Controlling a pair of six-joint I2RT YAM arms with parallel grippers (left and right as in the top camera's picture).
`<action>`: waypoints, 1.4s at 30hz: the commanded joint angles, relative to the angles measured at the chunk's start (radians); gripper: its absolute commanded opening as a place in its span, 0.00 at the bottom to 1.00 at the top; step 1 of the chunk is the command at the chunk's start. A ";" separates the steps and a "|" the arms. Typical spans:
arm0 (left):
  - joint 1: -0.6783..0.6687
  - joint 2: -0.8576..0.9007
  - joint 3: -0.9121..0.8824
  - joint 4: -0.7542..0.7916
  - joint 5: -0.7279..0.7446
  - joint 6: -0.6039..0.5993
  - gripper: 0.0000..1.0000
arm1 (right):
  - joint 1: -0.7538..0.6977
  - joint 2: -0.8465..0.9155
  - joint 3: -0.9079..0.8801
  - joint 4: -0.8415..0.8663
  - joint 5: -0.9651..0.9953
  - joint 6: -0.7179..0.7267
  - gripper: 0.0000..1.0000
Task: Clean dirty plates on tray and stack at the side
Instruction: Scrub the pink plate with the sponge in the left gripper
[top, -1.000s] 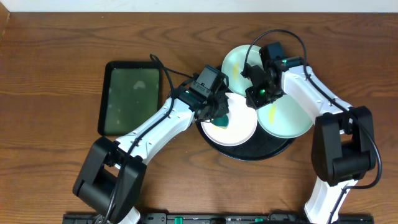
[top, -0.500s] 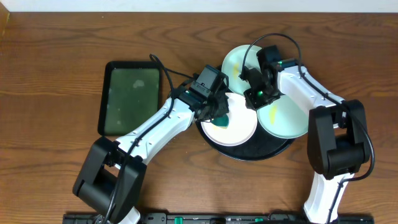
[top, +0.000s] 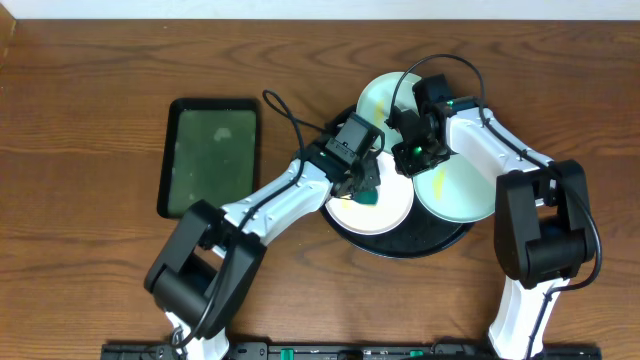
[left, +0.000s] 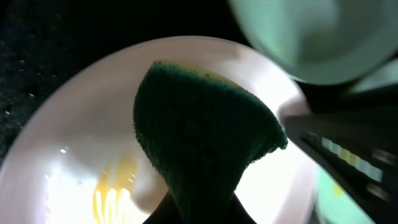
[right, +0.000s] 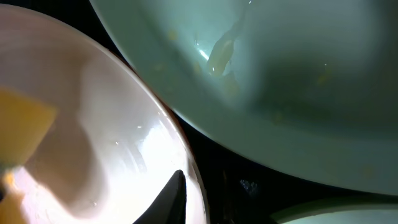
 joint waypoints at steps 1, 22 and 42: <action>0.001 0.003 -0.001 0.002 -0.039 -0.009 0.17 | 0.005 0.004 -0.007 0.002 0.002 0.015 0.18; -0.012 0.003 -0.001 -0.043 -0.027 -0.009 0.28 | 0.005 0.004 -0.007 0.002 0.002 0.014 0.17; -0.025 0.016 -0.002 -0.037 0.042 -0.021 0.08 | 0.005 0.004 -0.007 0.002 -0.007 0.023 0.17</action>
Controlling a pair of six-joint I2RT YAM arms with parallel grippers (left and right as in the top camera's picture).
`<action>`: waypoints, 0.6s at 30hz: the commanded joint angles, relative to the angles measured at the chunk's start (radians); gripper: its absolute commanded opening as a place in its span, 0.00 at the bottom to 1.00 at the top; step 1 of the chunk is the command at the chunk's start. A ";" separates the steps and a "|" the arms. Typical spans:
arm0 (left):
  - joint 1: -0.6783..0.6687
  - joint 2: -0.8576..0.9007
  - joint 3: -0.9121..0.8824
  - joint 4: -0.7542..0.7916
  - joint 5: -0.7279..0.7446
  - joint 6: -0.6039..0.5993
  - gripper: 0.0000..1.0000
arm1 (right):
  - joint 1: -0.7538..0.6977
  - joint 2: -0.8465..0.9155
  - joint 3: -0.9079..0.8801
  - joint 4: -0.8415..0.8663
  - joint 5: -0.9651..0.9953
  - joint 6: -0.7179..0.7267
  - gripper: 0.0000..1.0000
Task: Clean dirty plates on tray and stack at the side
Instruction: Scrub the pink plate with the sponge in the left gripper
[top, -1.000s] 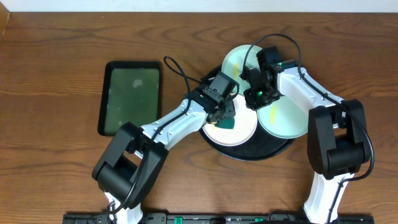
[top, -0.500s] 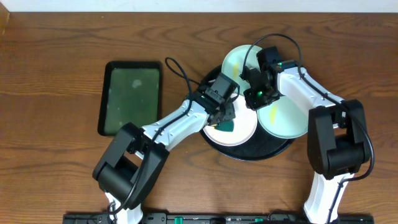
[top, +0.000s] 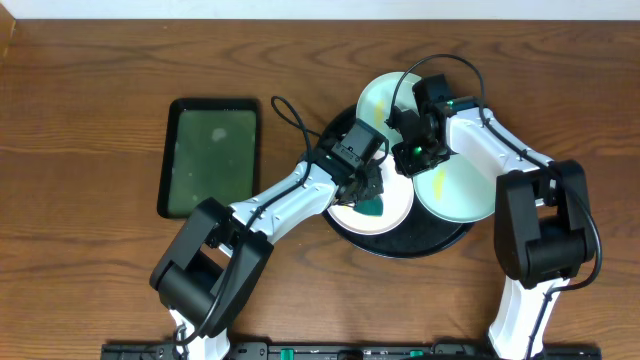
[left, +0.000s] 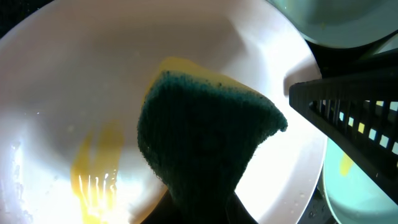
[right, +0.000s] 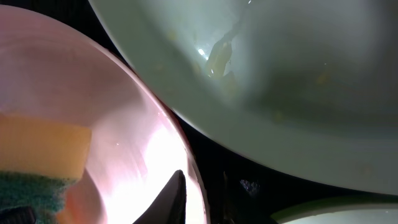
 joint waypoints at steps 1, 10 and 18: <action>-0.002 0.016 -0.002 -0.001 -0.034 -0.002 0.08 | 0.005 0.004 -0.007 0.002 -0.006 0.017 0.17; -0.002 0.108 -0.002 -0.072 -0.200 0.002 0.08 | 0.005 0.004 -0.007 0.001 -0.006 0.024 0.15; 0.006 0.075 -0.001 -0.216 -0.557 0.004 0.08 | 0.005 0.004 -0.007 0.001 -0.005 0.024 0.04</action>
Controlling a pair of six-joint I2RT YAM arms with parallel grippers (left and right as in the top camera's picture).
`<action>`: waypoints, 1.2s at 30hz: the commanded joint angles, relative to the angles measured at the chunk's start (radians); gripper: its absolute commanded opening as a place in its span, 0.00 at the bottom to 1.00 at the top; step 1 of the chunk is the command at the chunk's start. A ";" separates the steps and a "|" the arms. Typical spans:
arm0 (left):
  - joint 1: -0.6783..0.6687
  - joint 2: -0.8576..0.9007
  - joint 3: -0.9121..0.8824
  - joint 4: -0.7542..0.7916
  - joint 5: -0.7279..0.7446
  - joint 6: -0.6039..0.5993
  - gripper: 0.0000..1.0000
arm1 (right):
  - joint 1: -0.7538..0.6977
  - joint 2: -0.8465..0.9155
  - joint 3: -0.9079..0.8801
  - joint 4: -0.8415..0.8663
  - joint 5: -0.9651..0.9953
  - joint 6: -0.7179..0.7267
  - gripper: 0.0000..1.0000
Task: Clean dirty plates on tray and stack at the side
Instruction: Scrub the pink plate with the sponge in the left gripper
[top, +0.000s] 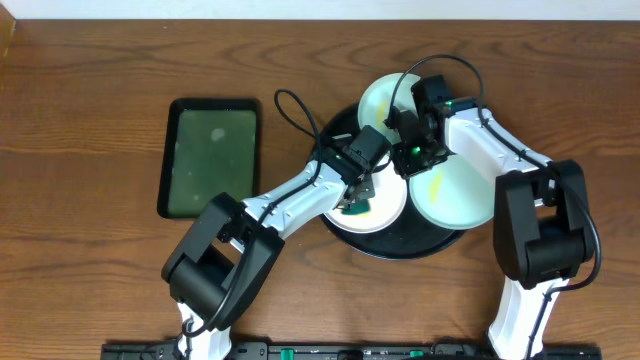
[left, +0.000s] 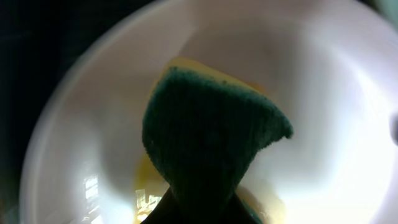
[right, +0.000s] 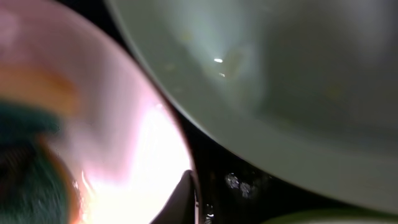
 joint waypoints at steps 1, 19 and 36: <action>0.031 0.014 -0.039 -0.076 -0.294 0.012 0.08 | 0.000 0.004 -0.007 0.002 0.017 0.004 0.04; 0.037 -0.053 -0.033 0.094 0.038 0.037 0.08 | 0.000 0.004 -0.007 -0.001 0.017 0.004 0.02; 0.057 0.047 -0.041 0.159 0.040 0.006 0.08 | 0.000 0.004 -0.007 -0.019 0.017 0.004 0.02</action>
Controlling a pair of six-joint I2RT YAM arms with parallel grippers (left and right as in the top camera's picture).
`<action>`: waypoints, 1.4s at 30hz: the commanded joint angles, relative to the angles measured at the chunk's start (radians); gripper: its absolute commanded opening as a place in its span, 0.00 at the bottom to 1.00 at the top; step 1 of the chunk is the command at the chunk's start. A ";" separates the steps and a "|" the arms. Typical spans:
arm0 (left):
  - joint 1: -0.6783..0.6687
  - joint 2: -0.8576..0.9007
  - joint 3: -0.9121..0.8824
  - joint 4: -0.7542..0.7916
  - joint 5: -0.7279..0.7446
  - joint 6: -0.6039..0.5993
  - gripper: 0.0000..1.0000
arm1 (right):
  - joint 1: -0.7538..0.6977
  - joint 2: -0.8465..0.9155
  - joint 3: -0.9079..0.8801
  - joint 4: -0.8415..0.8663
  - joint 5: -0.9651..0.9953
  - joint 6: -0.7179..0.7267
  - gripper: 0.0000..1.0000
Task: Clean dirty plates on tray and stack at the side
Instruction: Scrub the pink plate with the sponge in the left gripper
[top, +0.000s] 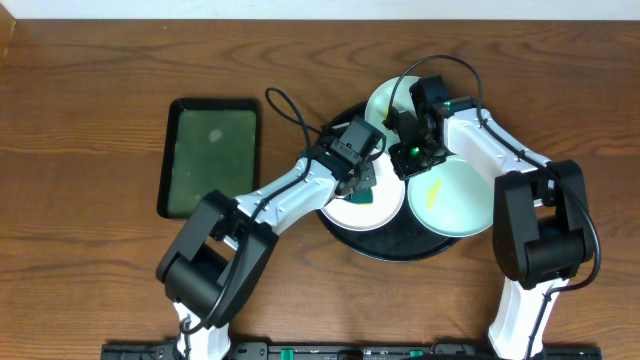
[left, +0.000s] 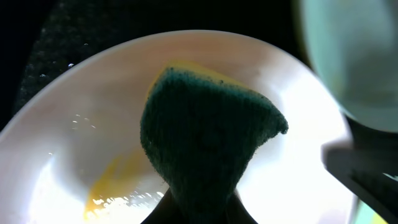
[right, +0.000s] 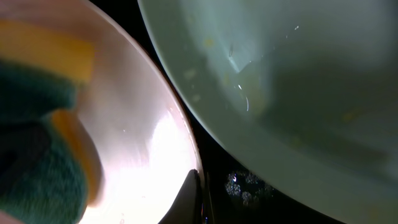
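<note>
A white plate (top: 350, 212) lies on the round black tray (top: 405, 245). It carries a yellow smear (left: 115, 186). My left gripper (top: 362, 178) is shut on a green-and-yellow sponge (left: 208, 134), which presses on the plate's far part. My right gripper (top: 405, 158) is shut on the white plate's rim (right: 186, 140); one dark finger (right: 188, 199) lies inside the rim. The sponge (right: 34, 155) shows at the left of the right wrist view. Two pale green plates (top: 392, 98) (top: 460, 195) also lie on the tray, the nearer one with a yellow streak.
A dark green rectangular tray (top: 212, 155) lies on the wooden table (top: 90, 260) to the left. The far green plate (right: 298, 81) overlaps the white plate's edge beside my right gripper. Both arms cross over the round tray.
The sponge in my left gripper has moved from the near-left part of the white plate to its far side, closer to my right gripper. The right gripper still holds the rim.
At each earlier moment my right gripper held the white plate's rim and my left gripper pressed the sponge on that plate. The sponge was at the middle, then nearer, then near-left, and now at the far side. A yellow smear still shows on the plate.
</note>
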 joint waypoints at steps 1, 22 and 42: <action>0.018 0.062 -0.016 -0.024 -0.111 -0.009 0.08 | -0.004 0.004 -0.006 -0.012 0.024 0.000 0.01; 0.043 0.146 0.000 -0.211 -0.487 0.203 0.08 | -0.004 0.004 -0.006 -0.027 0.047 -0.002 0.01; 0.094 -0.064 0.053 -0.179 0.051 0.153 0.08 | -0.004 0.004 -0.006 -0.034 0.050 -0.005 0.01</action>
